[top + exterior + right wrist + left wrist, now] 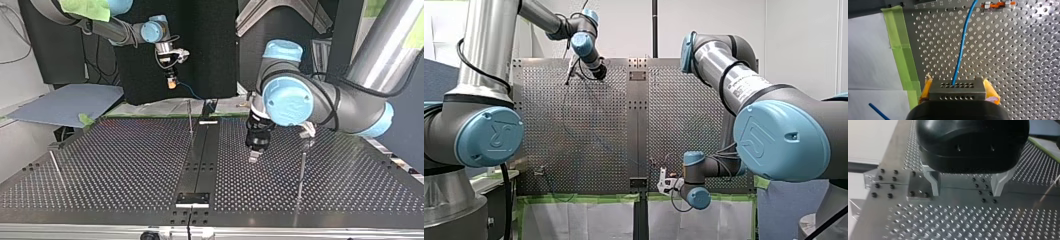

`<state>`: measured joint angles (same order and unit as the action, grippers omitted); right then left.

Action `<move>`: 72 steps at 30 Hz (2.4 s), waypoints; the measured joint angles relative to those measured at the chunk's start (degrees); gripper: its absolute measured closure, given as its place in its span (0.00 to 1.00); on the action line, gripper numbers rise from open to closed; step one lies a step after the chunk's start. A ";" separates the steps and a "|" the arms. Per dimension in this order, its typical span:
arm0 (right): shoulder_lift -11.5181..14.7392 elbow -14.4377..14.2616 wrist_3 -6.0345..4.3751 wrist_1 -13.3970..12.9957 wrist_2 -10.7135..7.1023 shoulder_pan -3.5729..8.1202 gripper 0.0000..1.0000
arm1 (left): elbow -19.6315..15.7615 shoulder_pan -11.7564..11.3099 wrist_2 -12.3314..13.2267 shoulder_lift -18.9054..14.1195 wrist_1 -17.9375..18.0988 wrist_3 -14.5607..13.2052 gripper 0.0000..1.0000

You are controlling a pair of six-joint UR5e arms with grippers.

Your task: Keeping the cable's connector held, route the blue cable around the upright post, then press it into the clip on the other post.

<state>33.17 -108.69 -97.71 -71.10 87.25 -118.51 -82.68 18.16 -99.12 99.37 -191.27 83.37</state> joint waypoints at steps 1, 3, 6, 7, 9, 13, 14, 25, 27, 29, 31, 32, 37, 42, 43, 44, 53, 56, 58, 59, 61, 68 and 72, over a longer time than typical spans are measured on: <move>0.00 0.00 -0.02 0.00 -0.03 0.00 1.00 | 0.00 0.08 -0.50 0.51 0.52 -0.03 0.00; -0.02 -0.01 -0.03 -0.01 -0.06 -0.01 1.00 | 0.01 0.24 -1.45 1.75 1.75 -0.19 0.00; -0.01 0.00 -0.04 -0.01 -0.11 -0.01 1.00 | 0.02 0.50 -2.50 3.29 3.30 -0.60 0.00; -0.01 -0.01 -0.04 -0.01 -0.12 -0.01 1.00 | 0.02 0.56 -2.80 3.70 3.69 -0.76 0.00; 0.00 -0.02 -0.04 -0.01 -0.13 -0.04 1.00 | 0.01 0.66 -3.61 4.61 4.64 -1.24 0.00; -0.01 -0.02 -0.04 0.03 -0.14 -0.07 1.00 | 0.00 0.70 -5.46 5.92 6.55 -2.38 0.00; -0.01 -0.02 -0.04 0.04 -0.14 -0.08 1.00 | 0.00 0.71 -6.10 6.13 7.16 -2.89 0.00; -0.03 -0.03 -0.04 0.11 -0.14 -0.17 1.00 | 0.00 1.06 -11.57 8.71 11.81 -8.16 0.00; -0.04 -0.02 -0.04 0.13 -0.14 -0.18 1.00 | 0.00 1.09 -12.78 8.78 12.87 -9.37 0.00; -0.04 -0.03 -0.04 0.14 -0.14 -0.18 1.00 | 0.00 1.09 -14.01 8.82 13.71 -10.61 0.00; -0.04 -0.04 -0.04 0.15 -0.14 -0.19 1.00 | 0.00 1.10 -15.02 8.82 14.07 -11.53 0.00; -0.03 -0.03 -0.04 0.16 -0.14 -0.19 1.00 | 0.00 1.10 -15.68 8.84 14.23 -12.06 0.00; -0.05 -0.02 -0.07 0.10 -0.14 -0.19 1.00 | 0.00 1.21 -18.16 9.76 14.40 -14.10 0.00; -0.05 -0.01 -0.05 0.10 -0.14 -0.19 1.00 | 0.00 1.55 -20.50 11.65 14.48 -15.38 0.00; -0.06 -0.01 -0.05 0.10 -0.14 -0.19 1.00 | 0.00 1.58 -20.70 11.94 14.56 -15.48 0.00; -0.06 -0.01 -0.05 0.09 -0.14 -0.19 1.00 | 0.00 1.59 -20.87 12.31 14.67 -15.59 0.00; -0.05 -0.02 -0.05 0.08 -0.14 -0.19 1.00 | 0.01 1.65 -21.12 13.97 15.16 -16.50 0.00; -0.06 -0.04 -0.07 0.08 -0.14 -0.19 1.00 | 0.00 1.84 -21.77 15.17 15.09 -17.36 0.00; -0.06 -0.05 -0.07 0.08 -0.14 -0.19 1.00 | 0.00 1.95 -22.50 16.01 15.24 -17.83 0.00; -0.06 -0.04 -0.07 0.07 -0.14 -0.19 1.00 | 0.00 1.95 -23.04 16.63 15.45 -18.06 0.00; -0.07 -0.03 -0.06 0.05 -0.14 -0.19 1.00 | 0.00 1.86 -23.69 17.33 15.71 -18.30 0.00; -0.07 -0.06 -0.10 0.08 -0.14 -0.19 1.00 | 0.00 1.62 -24.85 18.82 16.32 -19.16 0.00; -0.07 -0.06 -0.09 0.05 -0.14 -0.23 1.00 | 0.00 1.86 -25.68 20.62 16.33 -20.14 0.00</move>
<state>33.11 -108.75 -97.80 -71.06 87.10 -118.74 -82.68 20.02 -124.81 119.99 -174.94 63.23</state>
